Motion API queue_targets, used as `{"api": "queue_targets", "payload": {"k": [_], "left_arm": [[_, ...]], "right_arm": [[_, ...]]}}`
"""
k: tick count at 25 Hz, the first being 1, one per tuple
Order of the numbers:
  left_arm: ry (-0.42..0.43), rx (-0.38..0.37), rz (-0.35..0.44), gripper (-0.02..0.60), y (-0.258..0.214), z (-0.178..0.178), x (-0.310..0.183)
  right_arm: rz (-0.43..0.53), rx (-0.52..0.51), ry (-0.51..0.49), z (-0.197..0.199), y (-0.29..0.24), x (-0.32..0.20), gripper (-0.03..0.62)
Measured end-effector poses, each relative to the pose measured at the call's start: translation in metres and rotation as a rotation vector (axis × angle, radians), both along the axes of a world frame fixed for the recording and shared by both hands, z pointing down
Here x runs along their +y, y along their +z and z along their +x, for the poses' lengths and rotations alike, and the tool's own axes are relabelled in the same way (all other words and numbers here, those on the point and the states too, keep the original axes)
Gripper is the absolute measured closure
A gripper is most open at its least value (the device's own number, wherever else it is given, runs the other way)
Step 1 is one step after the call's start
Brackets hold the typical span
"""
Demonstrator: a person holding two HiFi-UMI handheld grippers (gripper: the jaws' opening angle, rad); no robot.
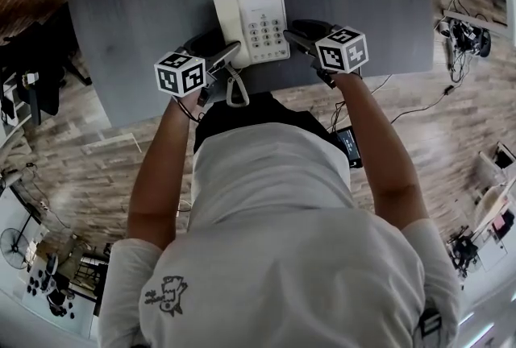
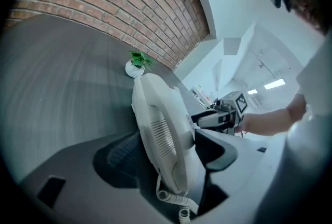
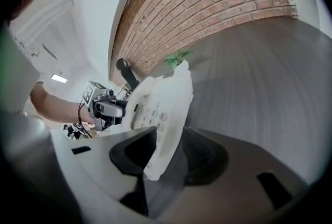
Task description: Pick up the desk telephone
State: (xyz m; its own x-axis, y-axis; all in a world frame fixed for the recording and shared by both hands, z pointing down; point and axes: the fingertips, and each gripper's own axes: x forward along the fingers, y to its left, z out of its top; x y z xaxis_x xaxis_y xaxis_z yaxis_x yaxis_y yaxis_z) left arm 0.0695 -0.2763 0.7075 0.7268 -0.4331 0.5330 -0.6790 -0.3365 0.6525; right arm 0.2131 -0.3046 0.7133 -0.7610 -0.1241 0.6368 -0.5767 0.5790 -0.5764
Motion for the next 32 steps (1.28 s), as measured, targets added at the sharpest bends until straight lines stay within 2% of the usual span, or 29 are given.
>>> {"api": "queue_targets", "payload": {"k": [5, 11, 17, 20, 27, 32], "left_arm": [[0.007, 0.123, -0.028, 0.233, 0.005, 0.004, -0.001], [0.021, 0.226, -0.075, 0.258, 0.004, 0.009, 0.000], [0.022, 0.259, -0.085, 0.256, 0.006, 0.008, -0.001], [0.011, 0.267, -0.089, 0.258, 0.006, 0.008, -0.001], [0.033, 0.227, -0.098, 0.285, 0.003, 0.008, -0.001], [0.036, 0.218, -0.066, 0.288, -0.012, 0.007, -0.003]], "right_arm": [[-0.048, -0.007, -0.006, -0.002, 0.013, 0.001, 0.465], [-0.104, -0.062, -0.009, -0.006, 0.013, 0.002, 0.474], [-0.163, -0.126, 0.015, -0.010, 0.013, 0.003, 0.499], [-0.155, -0.134, 0.018, -0.010, 0.013, 0.003, 0.502], [-0.152, -0.089, -0.013, -0.010, 0.013, 0.005, 0.510], [-0.172, -0.098, -0.001, -0.009, 0.006, 0.017, 0.510]]}}
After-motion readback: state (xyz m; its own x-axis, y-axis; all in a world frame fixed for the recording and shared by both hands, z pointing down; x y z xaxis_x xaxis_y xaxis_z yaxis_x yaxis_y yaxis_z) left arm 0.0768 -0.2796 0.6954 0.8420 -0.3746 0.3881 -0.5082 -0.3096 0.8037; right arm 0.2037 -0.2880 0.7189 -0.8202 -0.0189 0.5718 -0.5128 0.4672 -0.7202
